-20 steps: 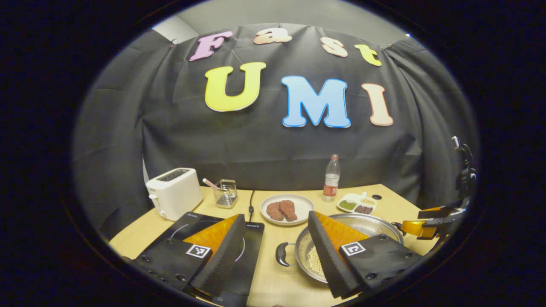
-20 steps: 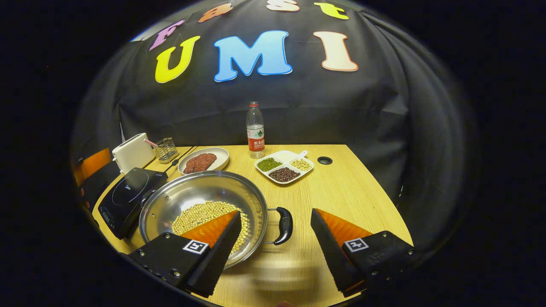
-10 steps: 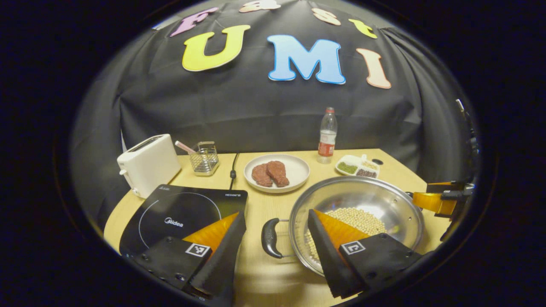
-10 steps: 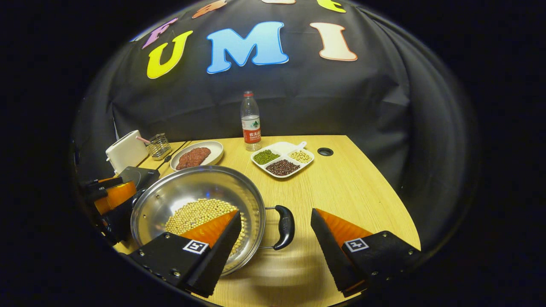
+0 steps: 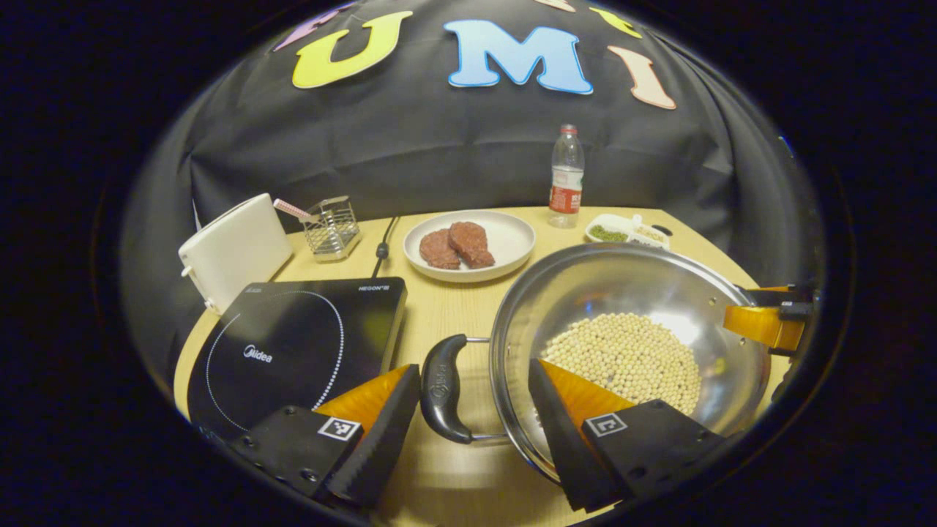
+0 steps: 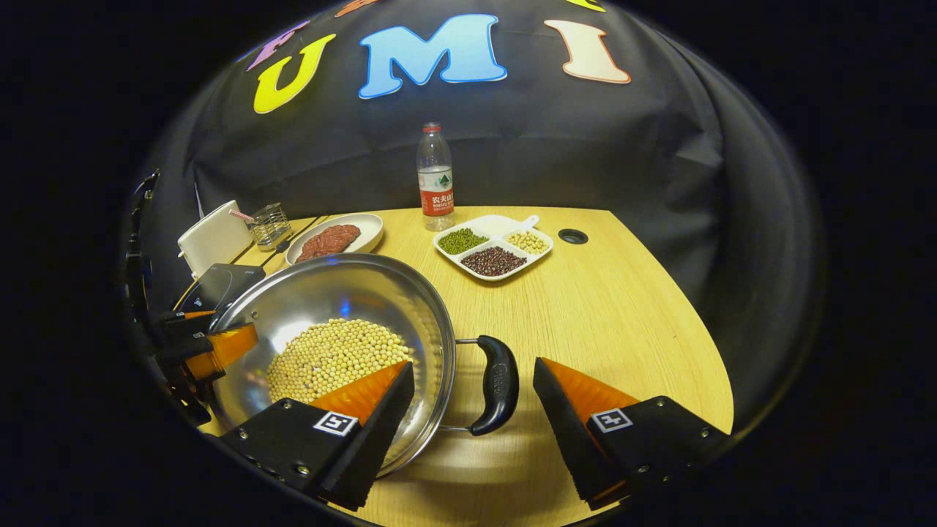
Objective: First push the handle of the pot to place it horizontally, then grasp the pot with both hands and set it on the induction cooktop.
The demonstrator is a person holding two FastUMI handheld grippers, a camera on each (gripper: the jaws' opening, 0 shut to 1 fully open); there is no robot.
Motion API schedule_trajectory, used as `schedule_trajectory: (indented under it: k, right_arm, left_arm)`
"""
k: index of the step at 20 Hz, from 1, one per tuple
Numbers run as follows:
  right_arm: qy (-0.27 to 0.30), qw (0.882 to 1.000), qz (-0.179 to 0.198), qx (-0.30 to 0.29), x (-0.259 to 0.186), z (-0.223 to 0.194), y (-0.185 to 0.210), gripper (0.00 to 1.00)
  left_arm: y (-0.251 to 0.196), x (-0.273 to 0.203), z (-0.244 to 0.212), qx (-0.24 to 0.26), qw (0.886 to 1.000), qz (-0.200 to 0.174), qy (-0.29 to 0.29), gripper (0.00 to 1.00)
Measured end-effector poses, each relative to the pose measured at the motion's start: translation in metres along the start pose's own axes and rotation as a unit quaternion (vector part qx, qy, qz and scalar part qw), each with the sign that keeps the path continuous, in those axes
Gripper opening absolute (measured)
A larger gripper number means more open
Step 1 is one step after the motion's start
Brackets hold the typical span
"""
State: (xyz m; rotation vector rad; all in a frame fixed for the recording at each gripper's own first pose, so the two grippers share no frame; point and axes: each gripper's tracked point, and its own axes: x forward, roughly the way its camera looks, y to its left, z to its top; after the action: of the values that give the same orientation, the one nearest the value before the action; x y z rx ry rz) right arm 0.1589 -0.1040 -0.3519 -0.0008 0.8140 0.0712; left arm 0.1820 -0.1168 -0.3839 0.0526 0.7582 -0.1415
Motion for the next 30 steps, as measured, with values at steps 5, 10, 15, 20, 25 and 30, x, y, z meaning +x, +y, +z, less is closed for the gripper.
schedule_trajectory:
  k: [5, 10, 15, 20, 25, 30]
  right_arm:
    - [0.004, 1.000, -0.001, 0.016, 0.010, 0.000, 0.000, 0.64]
    - [0.016, 1.000, -0.009, 0.011, 0.004, 0.001, 0.002, 0.54]
    - [0.022, 1.000, -0.022, 0.000, -0.010, 0.002, 0.010, 0.54]
    - [0.005, 0.999, -0.039, 0.005, -0.039, 0.017, 0.034, 0.54]
    - [-0.006, 0.999, -0.048, 0.019, -0.054, 0.029, 0.068, 0.54]
    - [-0.012, 0.999, -0.046, 0.016, -0.061, 0.040, 0.111, 0.54]
  left_arm:
    - [0.000, 0.006, -0.001, 0.001, 1.000, 0.013, 0.003, 0.86]
    - [0.000, 0.007, 0.002, -0.021, 1.000, 0.012, 0.014, 0.76]
    - [0.005, 0.001, 0.011, -0.022, 1.000, 0.002, 0.002, 0.72]
    - [0.029, -0.021, 0.024, -0.025, 1.000, -0.014, -0.005, 0.74]
    - [0.064, -0.037, 0.042, -0.017, 0.999, -0.022, -0.017, 0.68]
    - [0.109, -0.045, 0.046, -0.025, 0.999, -0.020, -0.023, 0.68]
